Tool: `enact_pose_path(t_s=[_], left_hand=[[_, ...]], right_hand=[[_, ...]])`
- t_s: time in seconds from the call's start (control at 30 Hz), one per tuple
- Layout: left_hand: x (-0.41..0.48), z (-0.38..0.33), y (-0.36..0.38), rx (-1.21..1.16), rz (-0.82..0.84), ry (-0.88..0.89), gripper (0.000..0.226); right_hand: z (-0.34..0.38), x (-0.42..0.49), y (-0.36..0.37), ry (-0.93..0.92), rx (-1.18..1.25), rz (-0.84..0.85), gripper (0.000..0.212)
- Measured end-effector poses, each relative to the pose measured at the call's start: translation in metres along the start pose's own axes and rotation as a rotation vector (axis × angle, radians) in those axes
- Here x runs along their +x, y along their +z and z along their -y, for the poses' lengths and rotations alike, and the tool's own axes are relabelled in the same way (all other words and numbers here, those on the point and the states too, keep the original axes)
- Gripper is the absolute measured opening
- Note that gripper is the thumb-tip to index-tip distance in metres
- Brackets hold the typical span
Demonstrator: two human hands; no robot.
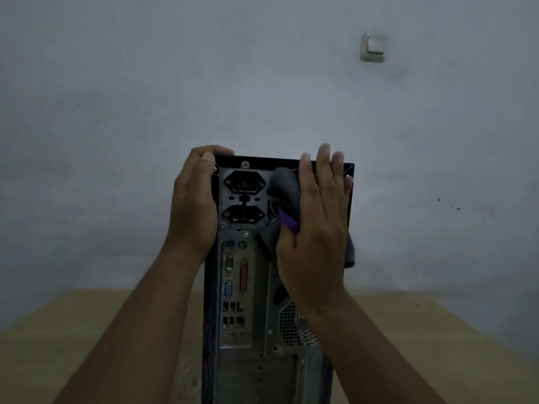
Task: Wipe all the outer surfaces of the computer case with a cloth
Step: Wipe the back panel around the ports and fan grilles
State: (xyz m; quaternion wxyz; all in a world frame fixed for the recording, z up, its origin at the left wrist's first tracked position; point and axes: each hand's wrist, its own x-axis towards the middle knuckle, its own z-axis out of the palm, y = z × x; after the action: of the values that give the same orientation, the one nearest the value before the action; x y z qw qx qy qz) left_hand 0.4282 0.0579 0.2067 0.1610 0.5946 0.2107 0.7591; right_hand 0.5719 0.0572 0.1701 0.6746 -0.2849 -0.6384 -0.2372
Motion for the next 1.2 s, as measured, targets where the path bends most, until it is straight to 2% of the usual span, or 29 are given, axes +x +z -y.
enact_pose_path(t_s=[0.1, 0.33, 0.47, 0.53, 0.6, 0.7, 0.77, 0.97, 1.07, 1.13, 1.2], left_hand=[[0.000, 0.000, 0.000, -0.004, 0.005, -0.003, 0.038], [0.000, -0.005, 0.000, 0.023, -0.005, -0.032, 0.039], [0.000, -0.008, 0.002, 0.064, -0.036, -0.064, 0.035], [-0.001, -0.011, 0.003, 0.112, -0.063, -0.066, 0.032], [-0.002, -0.013, 0.006, 0.141, -0.087, -0.065, 0.027], [-0.006, -0.016, 0.009, 0.199, -0.110, -0.049, 0.030], [-0.007, -0.017, 0.011, 0.243, -0.129, -0.036, 0.030], [-0.007, -0.017, 0.020, 0.363, -0.202, 0.002, 0.022], [-0.008, -0.021, 0.024, 0.407, -0.237, 0.005, 0.019], [-0.009, -0.022, 0.026, 0.423, -0.252, -0.007, 0.019], [-0.009, -0.022, 0.027, 0.430, -0.263, -0.017, 0.019]], right_hand=[[0.004, -0.004, 0.006, -0.014, -0.005, 0.012, 0.054], [-0.017, -0.040, -0.012, -0.249, -0.082, 0.203, 0.052], [-0.029, -0.031, -0.021, -0.326, -0.107, 0.252, 0.063], [-0.030, -0.027, -0.021, -0.273, -0.086, 0.205, 0.063], [-0.022, -0.032, -0.016, -0.143, -0.046, 0.128, 0.064], [-0.012, -0.053, -0.008, -0.029, -0.016, 0.072, 0.063], [-0.013, -0.072, -0.008, -0.046, -0.031, 0.088, 0.061], [-0.022, -0.123, -0.024, -0.155, -0.084, 0.303, 0.048], [-0.025, -0.113, -0.027, -0.175, -0.058, 0.328, 0.061], [-0.023, -0.094, -0.026, -0.106, -0.021, 0.252, 0.068], [-0.021, -0.071, -0.025, 0.049, 0.022, 0.122, 0.072]])
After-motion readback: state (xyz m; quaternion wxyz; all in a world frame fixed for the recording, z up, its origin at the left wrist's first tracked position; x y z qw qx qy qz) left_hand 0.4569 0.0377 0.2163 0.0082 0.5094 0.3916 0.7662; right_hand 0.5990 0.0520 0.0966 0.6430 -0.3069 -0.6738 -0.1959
